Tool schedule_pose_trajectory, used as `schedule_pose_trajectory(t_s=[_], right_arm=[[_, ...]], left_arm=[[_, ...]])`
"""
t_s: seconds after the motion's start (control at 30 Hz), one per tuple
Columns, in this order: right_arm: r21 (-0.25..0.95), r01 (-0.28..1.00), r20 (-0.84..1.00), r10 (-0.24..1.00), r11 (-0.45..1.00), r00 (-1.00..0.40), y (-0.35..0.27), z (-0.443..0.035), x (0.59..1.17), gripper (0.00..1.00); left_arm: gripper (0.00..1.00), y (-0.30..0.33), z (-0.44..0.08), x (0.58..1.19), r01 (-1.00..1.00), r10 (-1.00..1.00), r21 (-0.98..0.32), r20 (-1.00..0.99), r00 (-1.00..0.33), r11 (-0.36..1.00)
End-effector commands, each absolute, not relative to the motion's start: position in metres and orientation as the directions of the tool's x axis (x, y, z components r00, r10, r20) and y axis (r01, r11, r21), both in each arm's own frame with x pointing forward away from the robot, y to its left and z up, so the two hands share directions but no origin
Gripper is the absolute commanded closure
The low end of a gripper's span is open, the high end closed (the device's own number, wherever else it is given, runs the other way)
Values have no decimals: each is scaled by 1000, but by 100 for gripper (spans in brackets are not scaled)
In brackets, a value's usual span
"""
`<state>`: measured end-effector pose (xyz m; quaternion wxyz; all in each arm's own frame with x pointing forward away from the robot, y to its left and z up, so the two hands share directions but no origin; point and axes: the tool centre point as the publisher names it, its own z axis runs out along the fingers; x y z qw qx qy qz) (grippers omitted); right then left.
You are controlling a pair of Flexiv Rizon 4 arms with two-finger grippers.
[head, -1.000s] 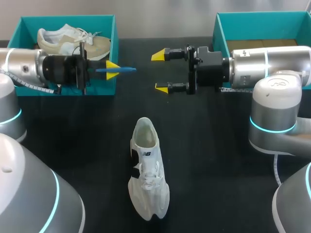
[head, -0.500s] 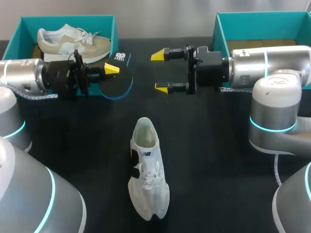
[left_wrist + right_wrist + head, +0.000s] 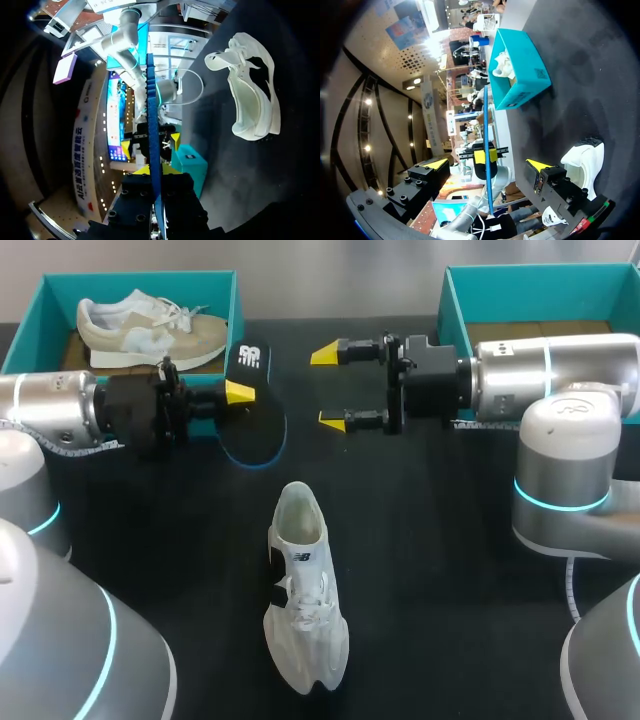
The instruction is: Take the shoe out of the shoebox, open the shoe tongue, remove and reinsert the insole, then place the shoe into the shoebox
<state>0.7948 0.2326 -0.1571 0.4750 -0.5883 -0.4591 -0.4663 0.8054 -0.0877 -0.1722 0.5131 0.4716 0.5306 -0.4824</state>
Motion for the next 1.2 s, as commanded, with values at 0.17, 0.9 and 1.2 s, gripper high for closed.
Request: schedule_pose_trajectory(t_s=[0.17, 0.9, 1.2], right_arm=[[-131, 983, 985, 98, -130, 144, 235, -157, 795, 0], [6, 1000, 995, 97, -28, -3, 230, -190, 782, 0], [22, 1000, 998, 63, -3, -22, 227, -198, 779, 0]], left_arm=[[100, -88, -172, 804, 995, 6, -27, -1000, -28, 92], [100, -85, -188, 808, 998, 16, 33, -999, 33, 47], [100, -88, -193, 809, 998, 27, 46, -999, 44, 46]])
